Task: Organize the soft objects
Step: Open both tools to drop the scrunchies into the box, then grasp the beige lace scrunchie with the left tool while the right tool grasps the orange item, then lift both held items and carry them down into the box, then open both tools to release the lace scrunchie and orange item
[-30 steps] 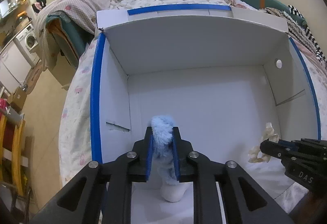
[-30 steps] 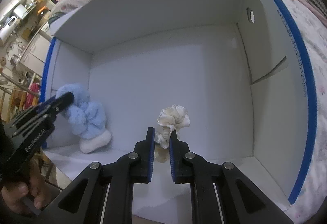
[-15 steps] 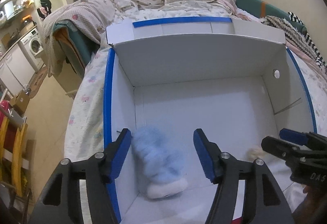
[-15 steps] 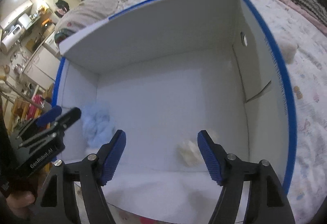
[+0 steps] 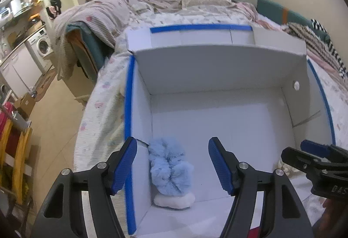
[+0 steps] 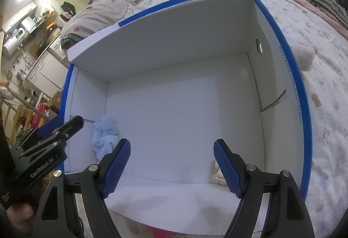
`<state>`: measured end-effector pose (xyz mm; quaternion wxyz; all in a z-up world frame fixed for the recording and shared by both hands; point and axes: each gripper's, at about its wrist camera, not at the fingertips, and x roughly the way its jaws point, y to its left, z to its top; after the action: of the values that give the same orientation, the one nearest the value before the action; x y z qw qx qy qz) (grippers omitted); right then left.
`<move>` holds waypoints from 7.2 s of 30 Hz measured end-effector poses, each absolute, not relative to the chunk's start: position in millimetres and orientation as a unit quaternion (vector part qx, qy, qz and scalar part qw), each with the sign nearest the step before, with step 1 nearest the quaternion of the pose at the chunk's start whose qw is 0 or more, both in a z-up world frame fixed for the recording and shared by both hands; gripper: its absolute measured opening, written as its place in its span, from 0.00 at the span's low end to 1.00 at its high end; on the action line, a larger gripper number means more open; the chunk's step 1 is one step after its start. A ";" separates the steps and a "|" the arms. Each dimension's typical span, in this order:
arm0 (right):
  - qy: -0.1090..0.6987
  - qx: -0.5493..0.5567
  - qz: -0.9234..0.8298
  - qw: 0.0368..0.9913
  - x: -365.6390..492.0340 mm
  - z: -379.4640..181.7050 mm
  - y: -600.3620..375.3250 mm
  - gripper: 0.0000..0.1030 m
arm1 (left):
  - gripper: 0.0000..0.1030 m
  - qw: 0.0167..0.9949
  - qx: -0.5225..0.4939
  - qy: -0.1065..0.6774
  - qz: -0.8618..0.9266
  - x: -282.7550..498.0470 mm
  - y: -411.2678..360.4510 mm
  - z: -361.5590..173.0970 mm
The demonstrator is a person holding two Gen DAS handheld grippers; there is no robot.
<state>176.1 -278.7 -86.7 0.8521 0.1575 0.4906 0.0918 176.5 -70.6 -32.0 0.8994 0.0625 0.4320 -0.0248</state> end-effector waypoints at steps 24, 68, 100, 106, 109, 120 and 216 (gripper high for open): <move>0.467 0.157 0.083 0.866 106.2 -58.9 -292.5 0.81 | 0.64 0.906 0.032 0.422 0.007 99.4 -18.7 -7.7; 0.595 0.194 0.036 0.779 102.3 -139.5 -303.7 0.81 | 0.64 0.757 -0.041 0.651 0.022 91.1 16.1 -139.9; 0.626 0.086 0.025 0.774 109.5 -173.7 -265.0 0.07 | 0.10 0.769 -0.009 0.637 0.045 106.8 -0.7 -135.2; 0.617 0.094 0.033 0.780 99.4 -167.7 -274.0 0.07 | 0.10 0.780 -0.012 0.625 0.043 97.1 4.3 -121.5; 0.611 0.099 0.037 0.785 89.6 -159.4 -278.6 0.07 | 0.10 0.782 -0.012 0.622 0.040 93.4 2.1 -115.8; 0.596 0.092 0.044 0.796 83.1 -135.0 -291.0 0.07 | 0.10 0.805 -0.013 0.593 0.032 82.4 8.7 -101.8; 0.563 0.149 0.101 0.806 190.0 -123.5 -266.8 0.23 | 0.26 0.860 0.046 0.501 -0.083 186.8 -101.0 -75.7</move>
<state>190.0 -266.8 -123.5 0.8063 0.1489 0.5635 0.1012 186.8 -101.0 -75.7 0.8601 0.0457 0.5014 -0.0827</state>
